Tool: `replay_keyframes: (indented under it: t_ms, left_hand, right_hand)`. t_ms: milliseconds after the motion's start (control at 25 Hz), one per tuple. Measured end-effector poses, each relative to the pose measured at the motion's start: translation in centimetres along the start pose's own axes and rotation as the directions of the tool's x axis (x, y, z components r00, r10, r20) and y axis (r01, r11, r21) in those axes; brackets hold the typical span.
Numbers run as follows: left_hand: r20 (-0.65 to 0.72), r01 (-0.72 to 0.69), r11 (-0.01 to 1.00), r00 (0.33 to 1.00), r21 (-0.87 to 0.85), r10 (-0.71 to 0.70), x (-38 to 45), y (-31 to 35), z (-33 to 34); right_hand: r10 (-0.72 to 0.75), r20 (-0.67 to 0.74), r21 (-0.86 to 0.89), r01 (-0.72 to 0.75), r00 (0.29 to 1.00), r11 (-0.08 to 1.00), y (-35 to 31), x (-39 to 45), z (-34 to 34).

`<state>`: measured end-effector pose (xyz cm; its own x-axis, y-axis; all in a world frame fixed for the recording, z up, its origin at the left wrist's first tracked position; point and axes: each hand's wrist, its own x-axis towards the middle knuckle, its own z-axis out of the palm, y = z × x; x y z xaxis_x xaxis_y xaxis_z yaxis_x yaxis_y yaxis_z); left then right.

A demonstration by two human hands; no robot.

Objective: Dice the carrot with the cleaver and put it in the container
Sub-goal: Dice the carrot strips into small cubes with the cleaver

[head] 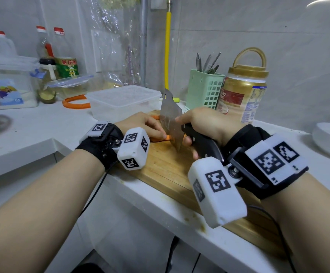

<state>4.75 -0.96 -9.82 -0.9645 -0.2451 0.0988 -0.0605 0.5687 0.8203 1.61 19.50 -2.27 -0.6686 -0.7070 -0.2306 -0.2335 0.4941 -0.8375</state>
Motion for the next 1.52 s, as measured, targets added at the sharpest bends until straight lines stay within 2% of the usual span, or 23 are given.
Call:
replay_keyframes:
  t_ms: [160, 360, 440, 520, 600, 680, 800, 920, 1200, 1400, 1520]
  left_hand:
    - [0.001, 0.004, 1.000, 1.000, 0.003, -0.004, 0.0, 0.0, 0.0]
    - [0.047, -0.032, 0.998, 0.998, 0.051, 0.030, 0.1, -0.1, -0.1]
    - [0.052, -0.048, 0.998, 0.998, 0.036, 0.046, -0.1, -0.1, -0.1]
    - [0.060, -0.051, 0.999, 0.997, -0.004, 0.051, -0.2, -0.1, 0.0]
    - [0.050, -0.044, 0.999, 0.998, -0.026, 0.046, -0.3, 0.2, 0.3]
    - [0.017, -0.028, 0.999, 0.999, -0.029, 0.029, -0.4, 0.5, 0.5]
    - [-0.013, -0.012, 1.000, 1.000, -0.008, 0.012, -0.4, 0.8, 1.0]
    - [-0.011, 0.000, 1.000, 1.000, 0.005, 0.000, -0.3, 1.5, 1.5]
    - [-0.054, 0.055, 0.998, 0.997, -0.004, -0.055, -0.1, 2.0, 2.5]
    - [0.027, 0.102, 0.994, 0.994, 0.039, -0.103, 0.2, 1.6, 1.7]
    - [0.010, 0.083, 0.996, 0.996, 0.036, -0.083, 0.2, 1.4, 1.8]
  right_hand:
    - [-0.006, 0.009, 0.015, 0.005, 1.000, 1.000, 0.0, -0.1, -0.2]
    - [0.029, 0.061, 0.193, -0.041, 0.998, 0.980, 0.2, -0.9, -1.0]
    - [-0.001, 0.018, 0.101, 0.000, 1.000, 0.995, 0.1, -0.6, -0.7]
    - [-0.064, -0.033, -0.092, 0.061, 0.997, 0.994, 0.1, 0.3, 0.1]
    - [-0.103, -0.045, -0.145, 0.095, 0.994, 0.985, 0.2, 0.7, 0.6]
    - [-0.105, -0.034, -0.084, 0.102, 0.994, 0.991, 0.6, 0.6, 0.5]
    - [-0.044, -0.025, 0.202, 0.048, 0.999, 0.978, 2.0, -0.3, -0.4]
    - [-0.011, 0.020, 0.341, 0.003, 1.000, 0.940, 2.8, -0.7, -1.1]
    - [0.025, 0.003, 0.393, -0.024, 1.000, 0.919, 3.4, -0.5, -1.7]
    - [-0.044, -0.013, 0.453, 0.045, 0.999, 0.890, 3.5, 0.0, -2.0]
    - [-0.080, 0.005, 0.494, 0.067, 0.997, 0.867, 3.7, 0.5, -2.0]
